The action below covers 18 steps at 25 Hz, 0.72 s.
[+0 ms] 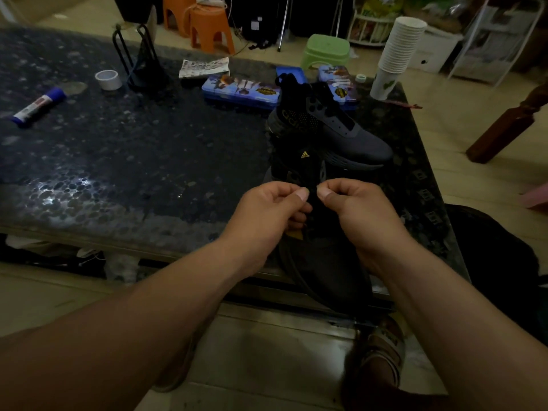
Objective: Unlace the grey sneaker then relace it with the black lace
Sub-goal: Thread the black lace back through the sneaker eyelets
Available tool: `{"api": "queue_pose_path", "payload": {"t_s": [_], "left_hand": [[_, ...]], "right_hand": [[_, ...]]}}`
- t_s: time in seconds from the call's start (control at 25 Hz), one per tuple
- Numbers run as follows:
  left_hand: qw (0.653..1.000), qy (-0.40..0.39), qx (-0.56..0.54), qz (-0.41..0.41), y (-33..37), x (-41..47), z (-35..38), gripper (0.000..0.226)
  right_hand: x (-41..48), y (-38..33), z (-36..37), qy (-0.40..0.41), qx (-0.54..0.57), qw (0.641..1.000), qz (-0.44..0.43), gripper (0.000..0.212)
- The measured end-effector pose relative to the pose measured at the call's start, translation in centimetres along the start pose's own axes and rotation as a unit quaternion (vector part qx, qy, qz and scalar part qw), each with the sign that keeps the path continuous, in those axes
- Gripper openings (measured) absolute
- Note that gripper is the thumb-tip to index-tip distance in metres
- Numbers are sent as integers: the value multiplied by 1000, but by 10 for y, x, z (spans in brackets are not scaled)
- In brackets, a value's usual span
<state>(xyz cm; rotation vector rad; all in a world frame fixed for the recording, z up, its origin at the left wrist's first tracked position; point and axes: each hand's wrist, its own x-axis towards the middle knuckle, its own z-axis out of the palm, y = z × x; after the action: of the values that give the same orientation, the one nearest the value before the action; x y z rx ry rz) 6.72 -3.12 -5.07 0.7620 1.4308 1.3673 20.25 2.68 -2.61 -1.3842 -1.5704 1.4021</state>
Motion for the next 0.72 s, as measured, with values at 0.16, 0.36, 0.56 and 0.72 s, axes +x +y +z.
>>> {"api": "queue_pose_path", "payload": {"t_s": [0.16,0.36,0.56,0.72], "left_hand": [[997,-51,49,-24,15,8,-10,12],[995,-61,74,-30,26,16,-18,18],[994,-55,91,-31,42,23,-38,20],[999,21,-25,29,71,31,-51,18]], "right_hand": [[-2,2,2,15,-42,998,-33,15],[5,-1,-8,-17,-2,1000,3,13],[9,-2,-16,-40,11,999,25,11],[11,-4,-16,55,-126,983,-120,4]]}}
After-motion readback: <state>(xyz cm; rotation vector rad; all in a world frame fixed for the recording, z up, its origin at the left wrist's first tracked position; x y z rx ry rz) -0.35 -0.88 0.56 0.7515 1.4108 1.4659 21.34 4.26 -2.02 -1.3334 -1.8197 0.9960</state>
